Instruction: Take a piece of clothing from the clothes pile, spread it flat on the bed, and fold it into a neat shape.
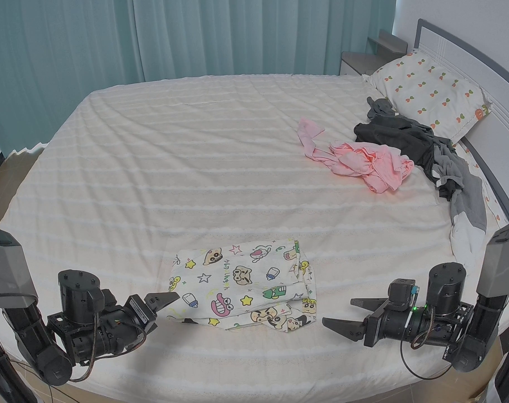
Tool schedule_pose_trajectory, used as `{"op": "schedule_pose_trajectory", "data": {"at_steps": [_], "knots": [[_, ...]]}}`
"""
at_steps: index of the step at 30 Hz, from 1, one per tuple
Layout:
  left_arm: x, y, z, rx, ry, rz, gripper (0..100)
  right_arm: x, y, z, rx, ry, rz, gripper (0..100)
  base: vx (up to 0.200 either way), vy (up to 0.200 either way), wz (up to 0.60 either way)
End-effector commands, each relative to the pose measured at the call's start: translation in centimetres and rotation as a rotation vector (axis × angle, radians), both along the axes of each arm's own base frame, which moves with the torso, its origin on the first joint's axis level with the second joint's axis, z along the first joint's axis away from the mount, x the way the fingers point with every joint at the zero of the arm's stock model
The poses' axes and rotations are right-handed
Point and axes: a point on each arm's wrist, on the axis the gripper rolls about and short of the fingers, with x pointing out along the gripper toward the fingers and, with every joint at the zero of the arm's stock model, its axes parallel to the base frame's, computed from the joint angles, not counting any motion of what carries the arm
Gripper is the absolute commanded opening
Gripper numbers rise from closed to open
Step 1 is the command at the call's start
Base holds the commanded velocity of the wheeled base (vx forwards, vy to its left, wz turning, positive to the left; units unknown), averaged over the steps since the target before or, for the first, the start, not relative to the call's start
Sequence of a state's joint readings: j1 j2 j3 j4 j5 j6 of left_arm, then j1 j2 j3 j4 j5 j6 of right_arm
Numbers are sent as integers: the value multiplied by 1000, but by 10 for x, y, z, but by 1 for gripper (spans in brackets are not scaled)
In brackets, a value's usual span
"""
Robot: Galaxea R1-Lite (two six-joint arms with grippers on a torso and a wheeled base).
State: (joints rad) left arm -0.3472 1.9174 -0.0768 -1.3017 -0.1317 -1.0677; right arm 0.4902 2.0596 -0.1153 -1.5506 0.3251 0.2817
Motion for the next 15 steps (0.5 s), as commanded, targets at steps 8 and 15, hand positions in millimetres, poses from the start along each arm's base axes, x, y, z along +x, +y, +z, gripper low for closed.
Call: {"op": "schedule_pose_trajectory", "data": {"at_steps": [8,15], "knots": [[0,4,-1,-10,11,3,100,54,18,-17,1,-10,-32,100,0,100,0],[-1,5,-2,-8,17,1,100,76,13,-16,-19,29,-77,100,0,0,0]]}}
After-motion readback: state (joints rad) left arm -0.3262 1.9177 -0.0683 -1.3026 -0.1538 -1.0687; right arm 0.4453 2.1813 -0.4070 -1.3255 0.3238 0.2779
